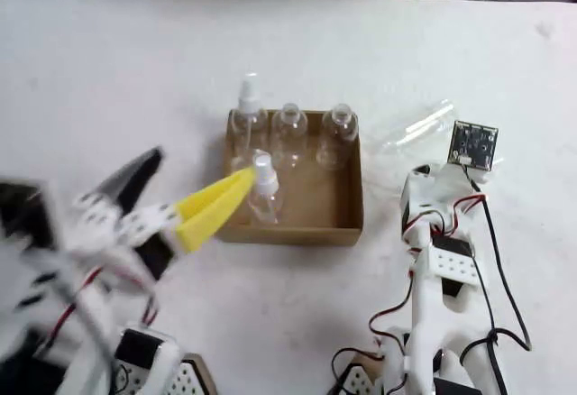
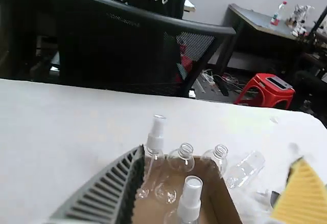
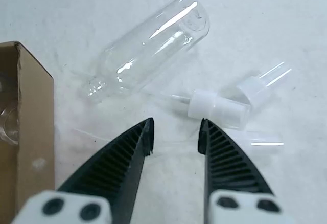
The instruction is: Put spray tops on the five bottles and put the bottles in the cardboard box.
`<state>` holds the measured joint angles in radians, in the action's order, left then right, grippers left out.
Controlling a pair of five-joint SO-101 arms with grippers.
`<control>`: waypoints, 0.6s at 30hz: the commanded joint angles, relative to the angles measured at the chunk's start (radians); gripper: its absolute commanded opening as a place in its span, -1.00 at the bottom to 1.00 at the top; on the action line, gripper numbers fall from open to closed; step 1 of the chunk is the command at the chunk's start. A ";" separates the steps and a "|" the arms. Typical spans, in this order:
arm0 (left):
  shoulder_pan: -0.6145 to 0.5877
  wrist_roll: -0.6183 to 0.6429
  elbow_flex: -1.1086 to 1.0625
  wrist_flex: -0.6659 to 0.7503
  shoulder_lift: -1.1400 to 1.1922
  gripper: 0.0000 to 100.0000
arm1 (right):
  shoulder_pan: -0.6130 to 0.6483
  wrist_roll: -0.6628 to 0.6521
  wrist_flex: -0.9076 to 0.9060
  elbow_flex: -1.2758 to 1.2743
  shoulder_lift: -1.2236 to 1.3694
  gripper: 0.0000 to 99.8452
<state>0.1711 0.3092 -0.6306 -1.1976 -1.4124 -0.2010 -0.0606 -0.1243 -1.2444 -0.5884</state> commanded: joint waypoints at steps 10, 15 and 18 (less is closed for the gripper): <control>-0.361 -0.345 0.272 -0.164 0.214 -0.51 | 0.005 -0.008 0.013 0.034 0.002 -0.75; -0.452 -0.416 0.417 -0.270 0.535 -0.74 | 0.004 -0.009 0.013 0.034 0.002 -0.75; -0.489 -0.411 0.502 -0.331 0.670 -0.75 | 0.004 -0.009 0.013 0.034 0.002 -0.75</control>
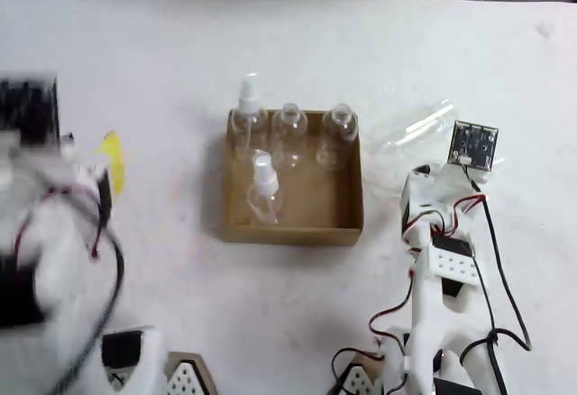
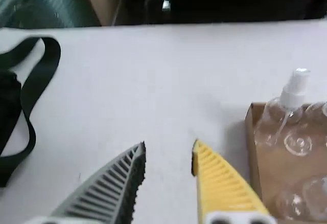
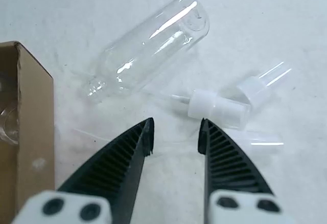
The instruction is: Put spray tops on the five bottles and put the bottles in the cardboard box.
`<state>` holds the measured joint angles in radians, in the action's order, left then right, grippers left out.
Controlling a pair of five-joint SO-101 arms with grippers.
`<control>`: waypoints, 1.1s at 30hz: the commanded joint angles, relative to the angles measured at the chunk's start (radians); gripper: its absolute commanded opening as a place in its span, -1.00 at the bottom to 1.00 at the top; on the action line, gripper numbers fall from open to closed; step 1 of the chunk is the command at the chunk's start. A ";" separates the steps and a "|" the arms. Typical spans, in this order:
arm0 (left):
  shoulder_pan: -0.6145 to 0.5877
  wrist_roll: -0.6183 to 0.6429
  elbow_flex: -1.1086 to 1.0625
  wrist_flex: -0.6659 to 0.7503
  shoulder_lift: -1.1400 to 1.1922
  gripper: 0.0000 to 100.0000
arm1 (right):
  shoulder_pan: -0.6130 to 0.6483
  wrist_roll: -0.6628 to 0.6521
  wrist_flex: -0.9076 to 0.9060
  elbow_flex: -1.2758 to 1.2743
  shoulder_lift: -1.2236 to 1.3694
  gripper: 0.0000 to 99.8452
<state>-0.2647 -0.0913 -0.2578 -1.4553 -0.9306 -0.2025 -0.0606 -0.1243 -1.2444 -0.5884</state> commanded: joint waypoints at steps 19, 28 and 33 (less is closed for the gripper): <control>0.176 0.213 -0.413 0.703 0.684 -0.75 | -0.024 0.000 0.012 0.035 -0.008 -0.75; 0.163 0.184 -0.468 0.882 0.808 -0.75 | -0.027 0.000 0.010 0.035 -0.008 -0.74; 0.143 0.189 -0.476 0.882 0.788 -0.75 | -0.022 0.000 0.010 0.035 -0.008 -0.74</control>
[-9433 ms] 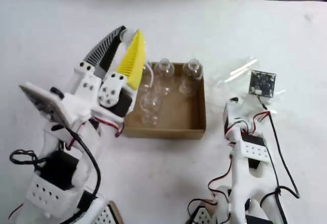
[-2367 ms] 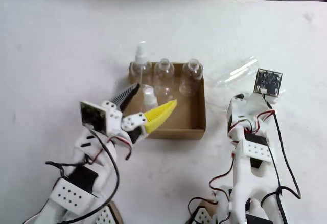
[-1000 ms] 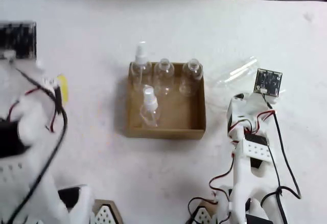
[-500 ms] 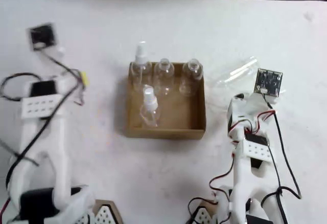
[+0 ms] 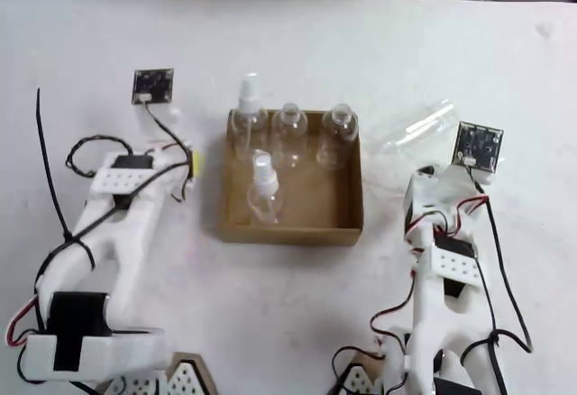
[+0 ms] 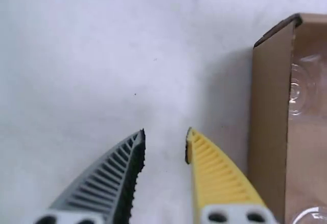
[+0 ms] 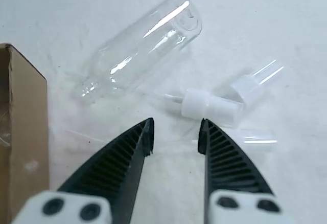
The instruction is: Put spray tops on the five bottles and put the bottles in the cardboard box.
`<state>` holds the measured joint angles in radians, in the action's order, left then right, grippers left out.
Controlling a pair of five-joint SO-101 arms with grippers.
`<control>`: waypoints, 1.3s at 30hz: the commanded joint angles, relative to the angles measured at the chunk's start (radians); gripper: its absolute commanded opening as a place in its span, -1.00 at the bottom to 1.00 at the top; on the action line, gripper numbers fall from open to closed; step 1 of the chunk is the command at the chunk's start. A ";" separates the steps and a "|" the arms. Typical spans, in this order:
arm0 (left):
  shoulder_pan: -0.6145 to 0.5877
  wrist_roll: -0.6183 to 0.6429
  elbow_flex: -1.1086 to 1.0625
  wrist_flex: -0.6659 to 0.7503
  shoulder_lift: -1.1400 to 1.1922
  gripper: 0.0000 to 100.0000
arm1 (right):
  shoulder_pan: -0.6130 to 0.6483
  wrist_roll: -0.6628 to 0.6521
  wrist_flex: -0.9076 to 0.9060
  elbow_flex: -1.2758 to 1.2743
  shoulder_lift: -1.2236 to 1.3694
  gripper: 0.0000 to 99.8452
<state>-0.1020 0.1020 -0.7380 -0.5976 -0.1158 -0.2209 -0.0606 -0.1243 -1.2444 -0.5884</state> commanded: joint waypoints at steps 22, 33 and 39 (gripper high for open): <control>0.013 -0.012 0.003 0.032 -0.022 -0.75 | -0.002 0.000 0.010 0.035 -0.008 -0.74; 0.035 -0.012 0.003 0.032 -0.022 -0.75 | -0.001 0.000 0.010 0.035 -0.008 -0.74; 0.033 -0.012 0.003 0.032 -0.022 -0.75 | -0.001 0.000 0.010 0.035 -0.008 -0.74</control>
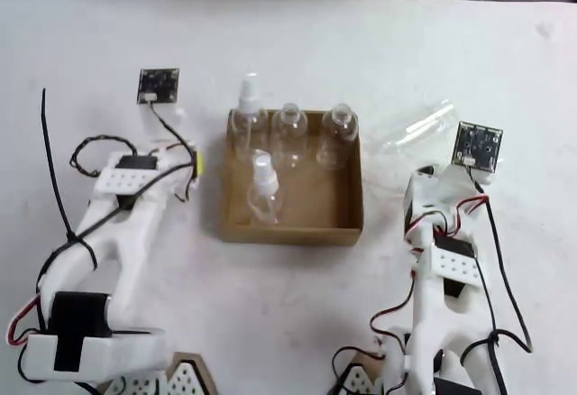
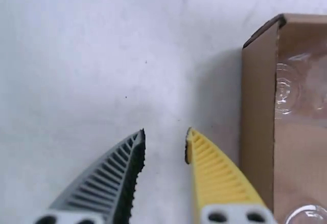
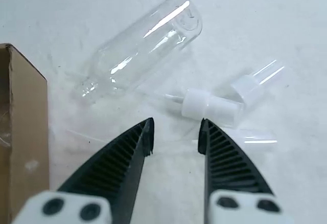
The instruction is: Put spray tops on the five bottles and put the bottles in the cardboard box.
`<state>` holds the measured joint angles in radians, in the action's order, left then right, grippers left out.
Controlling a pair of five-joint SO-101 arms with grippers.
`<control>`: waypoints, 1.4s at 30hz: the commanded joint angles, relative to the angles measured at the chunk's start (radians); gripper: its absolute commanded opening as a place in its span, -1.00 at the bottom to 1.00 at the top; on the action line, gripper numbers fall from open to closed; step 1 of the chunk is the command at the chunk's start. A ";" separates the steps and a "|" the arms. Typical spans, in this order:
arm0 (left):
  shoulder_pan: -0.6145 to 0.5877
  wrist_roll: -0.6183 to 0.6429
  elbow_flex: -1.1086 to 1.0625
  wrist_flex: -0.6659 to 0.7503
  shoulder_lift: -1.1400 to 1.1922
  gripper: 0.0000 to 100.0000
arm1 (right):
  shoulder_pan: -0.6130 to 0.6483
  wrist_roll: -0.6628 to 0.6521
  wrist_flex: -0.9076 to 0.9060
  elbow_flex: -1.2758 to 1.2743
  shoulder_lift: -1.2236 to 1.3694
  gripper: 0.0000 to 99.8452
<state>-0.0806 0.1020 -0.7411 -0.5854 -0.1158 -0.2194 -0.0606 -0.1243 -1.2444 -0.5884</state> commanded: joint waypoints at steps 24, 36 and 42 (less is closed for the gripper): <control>0.013 -0.012 -0.020 0.100 -0.021 -0.75 | -0.007 0.018 -0.430 0.377 0.036 -0.74; 0.012 -0.012 -0.018 0.098 -0.021 -0.75 | 0.030 -0.201 -0.826 1.100 0.535 -0.74; 0.012 -0.014 -0.012 0.114 -0.021 -0.75 | 0.048 -0.753 -0.846 1.300 0.766 -0.74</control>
<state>-0.0790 0.1020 -0.7687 -0.5086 -0.1158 -0.1964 -0.4319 -0.9528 -0.0813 0.0821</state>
